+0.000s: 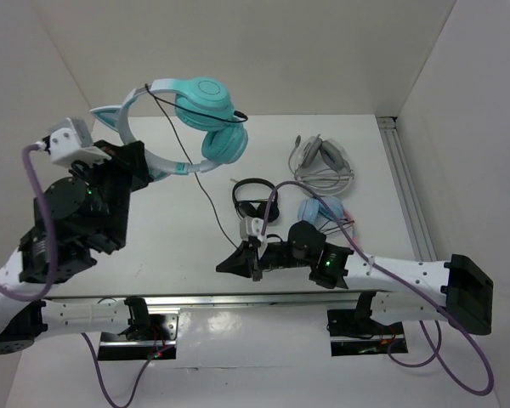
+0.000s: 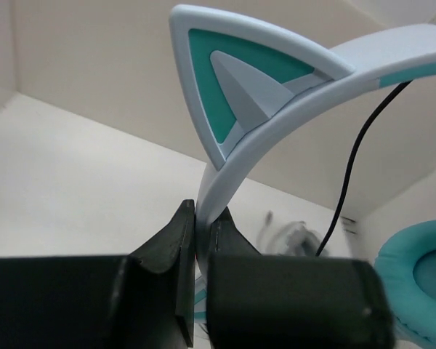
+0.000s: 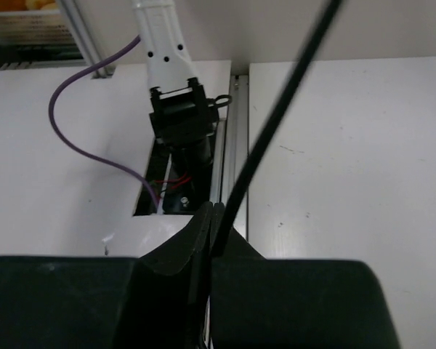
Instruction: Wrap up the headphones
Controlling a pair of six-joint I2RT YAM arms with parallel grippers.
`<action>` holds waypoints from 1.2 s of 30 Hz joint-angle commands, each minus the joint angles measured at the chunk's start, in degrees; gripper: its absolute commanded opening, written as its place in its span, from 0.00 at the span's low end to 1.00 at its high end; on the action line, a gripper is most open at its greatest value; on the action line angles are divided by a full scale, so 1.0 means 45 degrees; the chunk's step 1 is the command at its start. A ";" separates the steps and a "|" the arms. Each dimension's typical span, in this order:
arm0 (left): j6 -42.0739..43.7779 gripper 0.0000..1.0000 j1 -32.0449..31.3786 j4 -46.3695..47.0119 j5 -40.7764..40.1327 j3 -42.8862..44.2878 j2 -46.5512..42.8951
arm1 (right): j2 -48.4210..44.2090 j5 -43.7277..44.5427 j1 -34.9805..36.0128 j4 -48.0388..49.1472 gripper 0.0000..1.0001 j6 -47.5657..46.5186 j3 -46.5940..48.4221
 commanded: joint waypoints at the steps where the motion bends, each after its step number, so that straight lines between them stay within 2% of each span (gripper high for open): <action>1: 0.4990 0.00 -0.0032 0.7060 -0.1951 -0.0988 -0.0042 | 0.0171 0.0682 0.1026 0.0451 0.00 -0.0410 0.0606; 3: 0.5865 0.00 0.0471 0.7566 -0.1954 -0.0990 0.0269 | 0.0055 0.1034 0.1516 0.0101 0.00 -0.0547 0.0762; 7: 0.5127 0.00 0.1665 0.5655 -0.1526 -0.0424 0.0660 | -0.0220 0.2710 0.3135 -0.0739 0.02 -0.1171 0.1035; 11: 0.5635 0.00 0.2682 0.5751 -0.1408 -0.1027 0.1070 | -0.0454 0.3143 0.3646 -0.1305 0.08 -0.1289 0.1270; 16: 0.3059 0.00 0.2683 0.3215 -0.1292 -0.1730 0.1189 | -0.0708 0.3185 0.3785 -0.1444 0.10 -0.1289 0.1387; 20: 0.3231 0.00 0.2839 0.3387 -0.1603 -0.2920 0.1345 | -0.0962 0.2813 0.3785 -0.1794 0.15 -0.1289 0.1525; 25: 0.1379 0.00 0.4301 0.1612 -0.0455 -0.2747 0.1812 | -0.1255 0.2637 0.3785 -0.2225 0.18 -0.1289 0.1779; 30: 0.0459 0.00 0.6020 0.0068 0.0816 -0.2318 0.2615 | -0.1509 0.2500 0.3902 -0.2225 0.19 -0.1289 0.1779; 34: 0.0515 0.00 0.6822 -0.0342 0.2473 -0.2747 0.3160 | -0.1937 0.3453 0.4174 -0.2867 0.02 -0.1463 0.1895; 36: 0.0285 0.00 0.7289 -0.1372 0.3295 -0.2477 0.3900 | -0.2074 0.3904 0.4175 -0.3414 0.00 -0.1776 0.2246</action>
